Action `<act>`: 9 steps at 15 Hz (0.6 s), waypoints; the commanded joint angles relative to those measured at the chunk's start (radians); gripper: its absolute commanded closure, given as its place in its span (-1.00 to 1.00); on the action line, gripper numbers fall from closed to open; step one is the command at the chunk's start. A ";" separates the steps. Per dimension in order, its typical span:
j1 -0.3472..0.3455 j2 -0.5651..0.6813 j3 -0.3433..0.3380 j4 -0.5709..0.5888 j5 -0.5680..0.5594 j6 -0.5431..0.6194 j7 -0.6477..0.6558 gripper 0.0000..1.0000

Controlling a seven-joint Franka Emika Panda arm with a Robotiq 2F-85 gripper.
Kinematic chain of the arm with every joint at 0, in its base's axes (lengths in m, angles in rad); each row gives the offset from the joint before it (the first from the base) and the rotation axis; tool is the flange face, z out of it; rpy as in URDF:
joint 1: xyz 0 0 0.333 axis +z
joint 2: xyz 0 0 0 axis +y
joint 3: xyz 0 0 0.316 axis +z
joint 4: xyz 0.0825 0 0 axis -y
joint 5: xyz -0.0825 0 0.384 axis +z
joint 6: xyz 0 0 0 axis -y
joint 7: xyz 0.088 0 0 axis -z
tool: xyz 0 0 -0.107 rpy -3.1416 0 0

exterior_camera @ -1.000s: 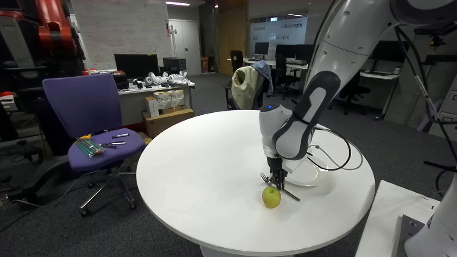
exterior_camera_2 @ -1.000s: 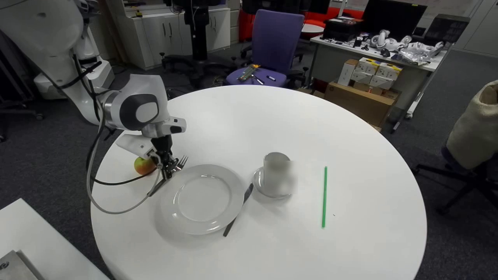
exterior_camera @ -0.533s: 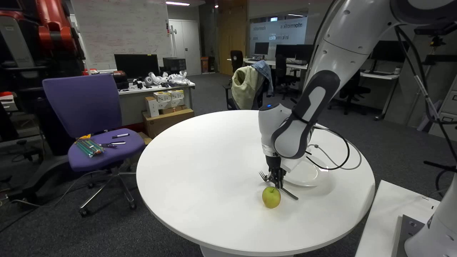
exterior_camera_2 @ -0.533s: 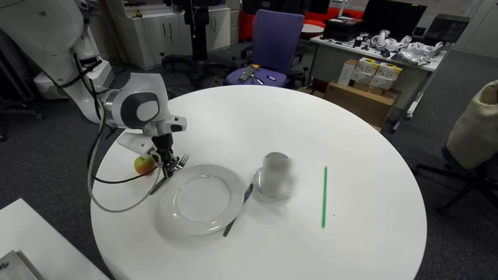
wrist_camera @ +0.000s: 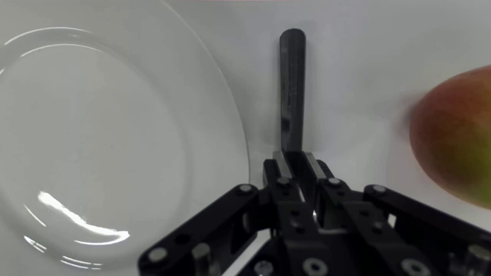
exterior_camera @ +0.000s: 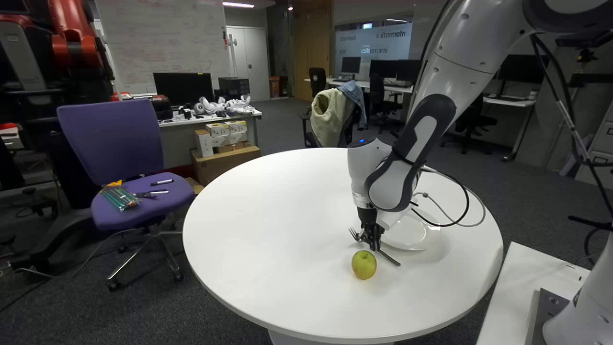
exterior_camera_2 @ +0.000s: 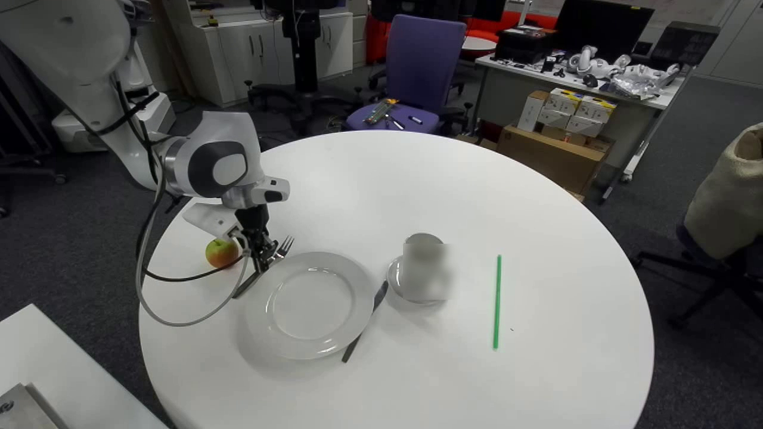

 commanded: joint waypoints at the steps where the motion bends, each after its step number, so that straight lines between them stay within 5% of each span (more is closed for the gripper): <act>1: 0.015 -0.003 -0.022 0.008 -0.031 -0.002 0.038 0.94; 9: 0.017 0.011 -0.022 0.016 -0.033 -0.007 0.037 0.94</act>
